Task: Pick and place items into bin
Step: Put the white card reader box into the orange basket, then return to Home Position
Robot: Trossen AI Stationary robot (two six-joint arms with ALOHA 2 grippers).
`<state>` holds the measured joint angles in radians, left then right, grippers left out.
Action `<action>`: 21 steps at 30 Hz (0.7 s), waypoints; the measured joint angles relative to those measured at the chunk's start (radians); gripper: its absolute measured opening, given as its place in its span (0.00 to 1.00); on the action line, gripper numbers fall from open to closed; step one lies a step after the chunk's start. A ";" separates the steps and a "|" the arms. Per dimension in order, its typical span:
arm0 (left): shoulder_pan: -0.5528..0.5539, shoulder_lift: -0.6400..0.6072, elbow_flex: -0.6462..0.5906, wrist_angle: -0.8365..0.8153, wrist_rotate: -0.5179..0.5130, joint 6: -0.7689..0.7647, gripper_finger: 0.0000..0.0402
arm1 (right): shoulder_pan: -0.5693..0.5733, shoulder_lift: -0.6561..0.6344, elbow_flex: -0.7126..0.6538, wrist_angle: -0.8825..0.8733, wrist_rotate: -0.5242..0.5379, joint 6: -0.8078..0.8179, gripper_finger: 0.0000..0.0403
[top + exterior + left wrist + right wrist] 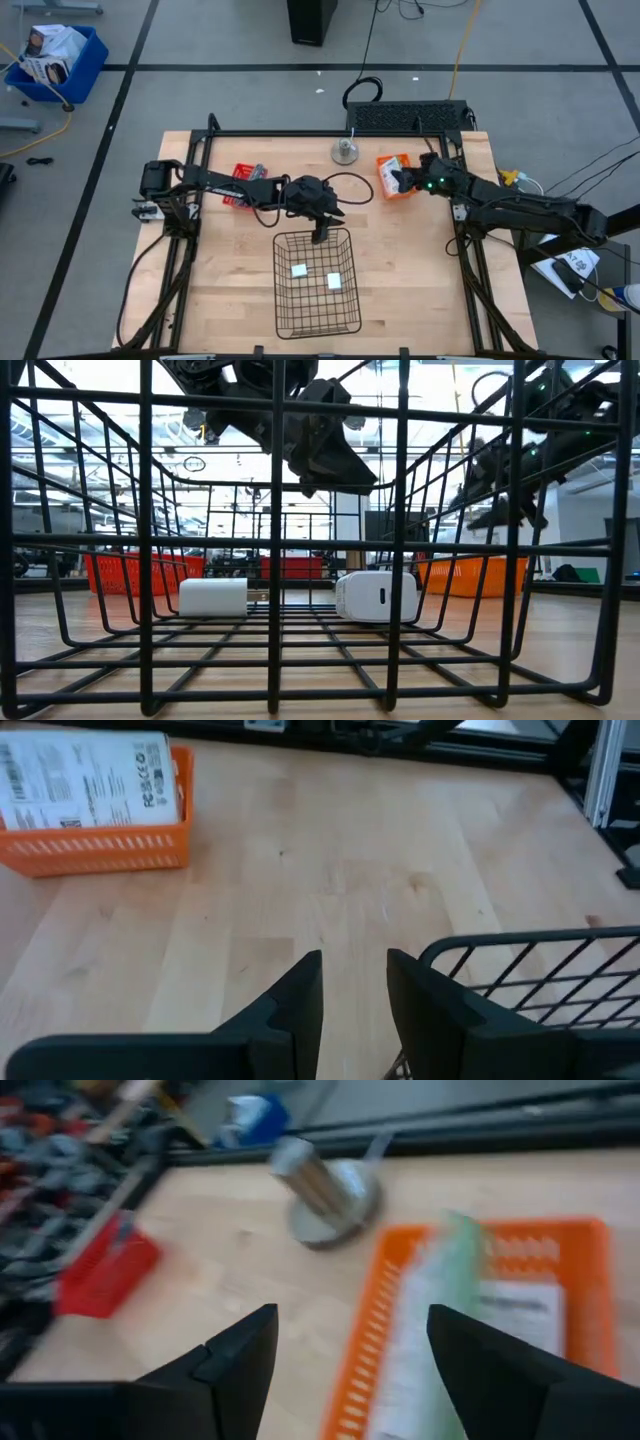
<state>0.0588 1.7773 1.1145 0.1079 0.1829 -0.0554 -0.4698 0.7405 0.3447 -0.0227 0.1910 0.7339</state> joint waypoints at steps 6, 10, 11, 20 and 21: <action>-0.009 0.000 0.000 0.022 0.055 -0.036 0.29 | 0.000 -0.084 0.002 -0.033 -0.055 -0.079 0.61; -0.015 -0.011 0.000 0.016 0.126 -0.024 0.29 | 0.022 -0.120 0.001 -0.016 -0.157 -0.153 0.59; -0.024 -0.012 0.000 0.034 0.141 -0.010 0.29 | 0.038 -0.127 0.002 -0.009 -0.213 -0.171 0.59; -0.168 -0.121 -0.053 0.117 0.044 -0.009 0.29 | 0.252 -0.152 -0.056 0.118 -0.504 -0.327 0.59; -0.189 -0.137 -0.078 0.149 0.019 -0.031 0.29 | 0.284 -0.165 -0.083 0.164 -0.478 -0.350 0.59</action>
<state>-0.1300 1.6404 1.0367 0.2570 0.2015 -0.0860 -0.1854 0.5756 0.2614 0.1417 -0.2874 0.3839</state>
